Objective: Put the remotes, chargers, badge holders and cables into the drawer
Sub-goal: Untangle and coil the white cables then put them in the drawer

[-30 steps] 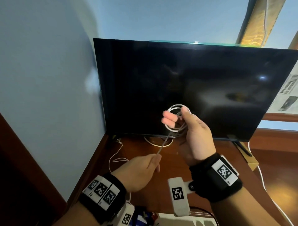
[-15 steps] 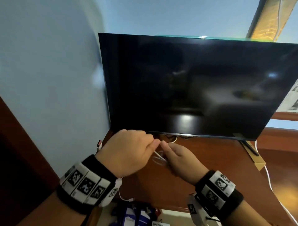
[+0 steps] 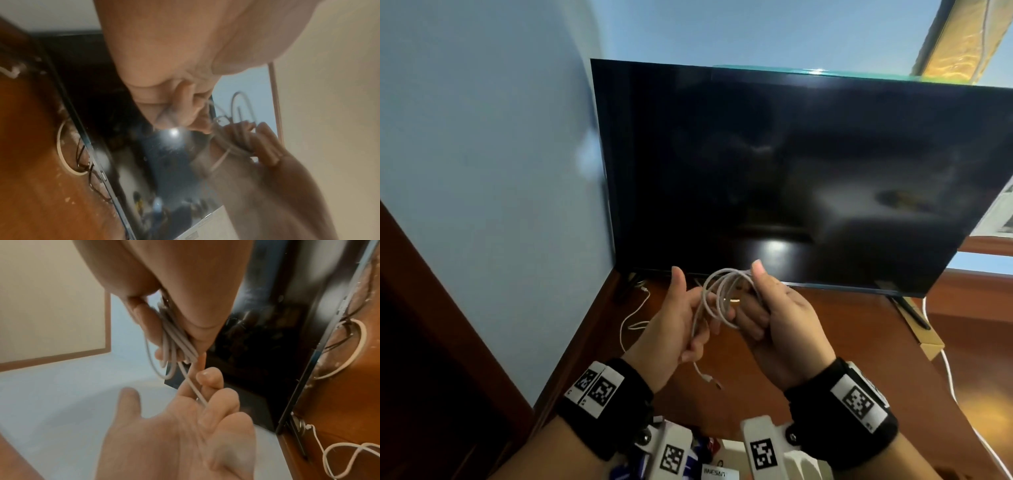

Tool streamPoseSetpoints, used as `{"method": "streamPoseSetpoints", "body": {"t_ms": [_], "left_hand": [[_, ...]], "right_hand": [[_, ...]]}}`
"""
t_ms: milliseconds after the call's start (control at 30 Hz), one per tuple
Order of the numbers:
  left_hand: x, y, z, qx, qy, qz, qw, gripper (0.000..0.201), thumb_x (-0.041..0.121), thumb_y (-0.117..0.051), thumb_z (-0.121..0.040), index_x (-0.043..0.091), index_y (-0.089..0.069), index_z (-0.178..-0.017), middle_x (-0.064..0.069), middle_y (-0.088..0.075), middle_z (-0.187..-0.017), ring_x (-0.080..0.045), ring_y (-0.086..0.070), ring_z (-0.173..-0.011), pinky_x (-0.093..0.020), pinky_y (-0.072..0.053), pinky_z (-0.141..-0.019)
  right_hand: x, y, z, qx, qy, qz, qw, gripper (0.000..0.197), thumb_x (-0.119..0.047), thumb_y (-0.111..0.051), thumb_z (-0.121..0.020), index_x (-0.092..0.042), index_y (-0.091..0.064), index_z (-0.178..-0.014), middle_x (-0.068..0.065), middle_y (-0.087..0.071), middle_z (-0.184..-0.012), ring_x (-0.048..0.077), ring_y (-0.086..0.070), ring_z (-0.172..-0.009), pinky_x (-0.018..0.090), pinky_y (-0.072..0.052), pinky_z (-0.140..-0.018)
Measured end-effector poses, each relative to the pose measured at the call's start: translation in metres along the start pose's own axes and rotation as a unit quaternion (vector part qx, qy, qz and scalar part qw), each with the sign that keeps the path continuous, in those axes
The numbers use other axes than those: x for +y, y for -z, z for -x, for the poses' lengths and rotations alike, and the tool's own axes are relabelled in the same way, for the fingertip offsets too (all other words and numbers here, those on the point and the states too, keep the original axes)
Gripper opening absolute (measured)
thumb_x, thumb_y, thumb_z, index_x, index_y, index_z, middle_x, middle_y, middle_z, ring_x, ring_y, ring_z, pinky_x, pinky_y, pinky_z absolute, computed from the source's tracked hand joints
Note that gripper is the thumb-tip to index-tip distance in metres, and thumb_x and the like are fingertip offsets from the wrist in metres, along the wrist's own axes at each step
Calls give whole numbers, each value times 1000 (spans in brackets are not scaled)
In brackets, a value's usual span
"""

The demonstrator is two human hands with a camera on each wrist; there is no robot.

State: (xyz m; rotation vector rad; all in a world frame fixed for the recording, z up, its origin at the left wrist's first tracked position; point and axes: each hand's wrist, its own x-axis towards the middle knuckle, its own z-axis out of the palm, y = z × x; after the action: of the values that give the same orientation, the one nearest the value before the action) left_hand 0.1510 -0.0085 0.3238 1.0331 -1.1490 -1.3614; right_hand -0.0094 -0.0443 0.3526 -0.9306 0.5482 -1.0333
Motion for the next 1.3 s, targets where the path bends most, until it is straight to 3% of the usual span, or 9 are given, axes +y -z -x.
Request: {"method": "streamPoseSetpoints", "body": {"t_ms": [233, 367, 467, 567, 700, 800, 967, 1167, 1300], "left_hand": [[2, -9, 1, 70, 32, -54, 996, 54, 68, -49, -94, 17, -65, -99, 2, -36, -66, -9, -28, -52, -24, -23, -46], [-2, -8, -1, 75, 61, -23, 995, 49, 60, -44, -102, 19, -70, -107, 5, -48, -68, -7, -33, -53, -22, -25, -46], [-9, -8, -1, 104, 47, -76, 991, 42, 58, -42, -104, 28, -71, -110, 9, -66, -77, -3, -57, -62, -25, -49, -60], [-18, -6, -2, 143, 15, -152, 978, 39, 59, -37, -104, 38, -69, -110, 11, -76, -103, -1, -70, -96, -31, -54, -96], [-16, -12, 0, 156, -3, -102, 982, 38, 47, -37, -109, 28, -71, -110, 19, -74, -88, 6, -67, -89, -17, -50, -85], [-14, -12, -3, 166, 19, 57, 984, 42, 37, -40, -111, 10, -71, -120, 2, -78, -96, -16, -71, -107, -37, -53, -101], [-4, 1, -10, 240, 5, 218, 946, 39, 33, -42, -110, 0, -63, -115, -13, -52, -80, -29, -53, -83, -57, -46, -109], [1, -4, -11, 246, -18, 177, 953, 32, 29, -38, -113, 7, -60, -109, 1, -50, -66, -13, -55, -67, -39, -57, -87], [-8, -5, -13, 248, -23, 129, 960, 30, 28, -39, -112, 7, -60, -107, 1, -52, -66, -16, -57, -71, -46, -55, -94]], "right_hand": [[10, 7, -3, 33, -23, 17, 999, 28, -28, -65, -93, -3, -59, -104, 5, -48, -62, 17, -55, -58, 36, -44, -75], [18, 3, -4, 39, -43, 20, 998, 26, -26, -61, -98, -1, -64, -99, 8, -57, -68, 20, -61, -65, 34, -50, -74], [22, 7, -6, 50, -52, 100, 992, 28, -28, -58, -102, -3, -68, -94, 12, -70, -80, 23, -67, -71, 36, -57, -73], [28, 9, -5, 70, 2, 335, 940, 29, -39, -53, -104, -17, -73, -101, 3, -77, -94, 17, -72, -86, 38, -57, -81], [34, 16, -11, 41, 81, 497, 863, 40, -49, -40, -106, -24, -70, -98, -3, -70, -92, 10, -64, -87, 36, -51, -84], [43, 26, -14, 23, 107, 557, 824, 55, -72, -28, -99, -33, -65, -87, -8, -64, -85, 10, -57, -88, 34, -45, -80], [49, 31, -2, 127, 55, 445, 885, 66, -87, -28, -83, -32, -60, -101, -7, -67, -94, 11, -62, -94, 32, -50, -84], [52, 15, 0, 73, -11, 215, 974, 32, -36, -59, -98, -9, -70, -110, 15, -76, -96, 30, -71, -76, 40, -58, -70], [45, 11, -6, 62, 3, 169, 984, 25, -24, -58, -102, -3, -70, -110, 21, -76, -98, 32, -71, -79, 37, -59, -70]]}}
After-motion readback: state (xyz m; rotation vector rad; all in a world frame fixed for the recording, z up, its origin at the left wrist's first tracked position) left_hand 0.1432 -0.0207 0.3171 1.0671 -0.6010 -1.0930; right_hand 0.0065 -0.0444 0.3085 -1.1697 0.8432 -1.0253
